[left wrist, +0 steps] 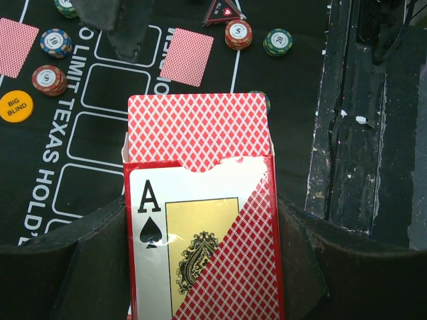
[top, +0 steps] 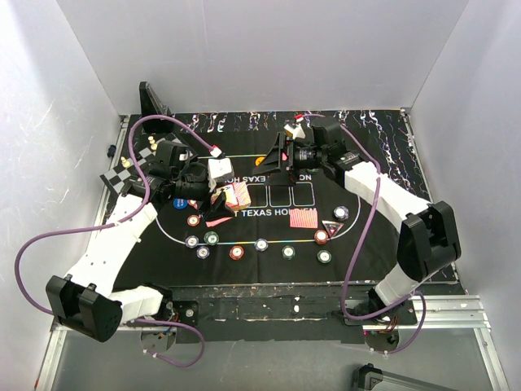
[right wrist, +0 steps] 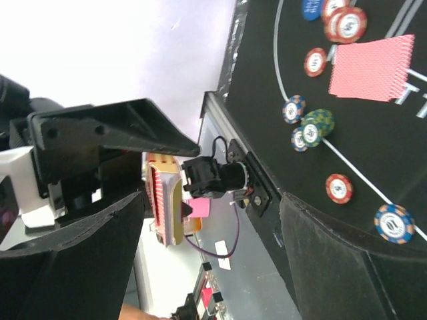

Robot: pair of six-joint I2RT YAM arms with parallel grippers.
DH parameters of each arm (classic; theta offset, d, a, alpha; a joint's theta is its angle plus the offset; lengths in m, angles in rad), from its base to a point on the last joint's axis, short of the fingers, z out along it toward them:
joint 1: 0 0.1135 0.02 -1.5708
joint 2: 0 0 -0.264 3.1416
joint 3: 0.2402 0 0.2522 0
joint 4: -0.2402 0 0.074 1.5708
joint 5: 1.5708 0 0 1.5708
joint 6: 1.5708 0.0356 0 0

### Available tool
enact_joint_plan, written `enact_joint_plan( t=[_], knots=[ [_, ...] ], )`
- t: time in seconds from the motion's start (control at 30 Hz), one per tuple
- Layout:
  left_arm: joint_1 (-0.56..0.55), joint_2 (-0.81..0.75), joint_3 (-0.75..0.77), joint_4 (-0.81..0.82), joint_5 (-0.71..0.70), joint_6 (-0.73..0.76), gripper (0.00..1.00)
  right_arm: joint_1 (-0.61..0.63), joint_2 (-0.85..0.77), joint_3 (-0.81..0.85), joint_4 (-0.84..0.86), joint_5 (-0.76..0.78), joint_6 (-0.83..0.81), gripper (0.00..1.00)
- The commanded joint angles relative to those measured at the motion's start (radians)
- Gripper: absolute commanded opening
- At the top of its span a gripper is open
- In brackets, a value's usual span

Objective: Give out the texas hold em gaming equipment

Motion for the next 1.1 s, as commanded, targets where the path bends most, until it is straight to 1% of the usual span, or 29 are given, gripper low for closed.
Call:
enact_joint_plan(
  t=[0.0, 0.13, 0.2, 0.3, 0.47, 0.57, 0.8, 1.07],
  knots=[
    [0.006, -0.013, 0.011, 0.034, 0.032, -0.007, 0.00, 0.048, -0.038, -0.002, 0.145, -0.084, 0.071, 0.89],
    [0.006, -0.007, 0.015, 0.042, 0.030, -0.015, 0.00, 0.099, -0.020, 0.040, 0.118, -0.090, 0.042, 0.90],
    [0.004, -0.004, 0.021, 0.046, 0.030, -0.018, 0.00, 0.125, -0.007, 0.066, 0.057, -0.072, 0.006, 0.90],
    [0.004, 0.002, 0.029, 0.055, 0.030, -0.026, 0.00, 0.152, 0.016, 0.083, 0.030, -0.070, -0.011, 0.91],
    [0.006, 0.011, 0.041, 0.066, 0.030, -0.032, 0.00, 0.180, 0.052, 0.088, 0.049, -0.093, 0.002, 0.91],
    [0.006, 0.011, 0.044, 0.066, 0.030, -0.033, 0.00, 0.180, 0.060, 0.058, 0.127, -0.122, 0.039, 0.91],
    [0.006, 0.007, 0.054, 0.066, 0.030, -0.040, 0.00, 0.174, 0.088, 0.042, 0.130, -0.142, 0.065, 0.76],
    [0.006, 0.003, 0.055, 0.066, 0.036, -0.043, 0.00, 0.136, 0.046, -0.032, 0.150, -0.133, 0.081, 0.64]
  ],
)
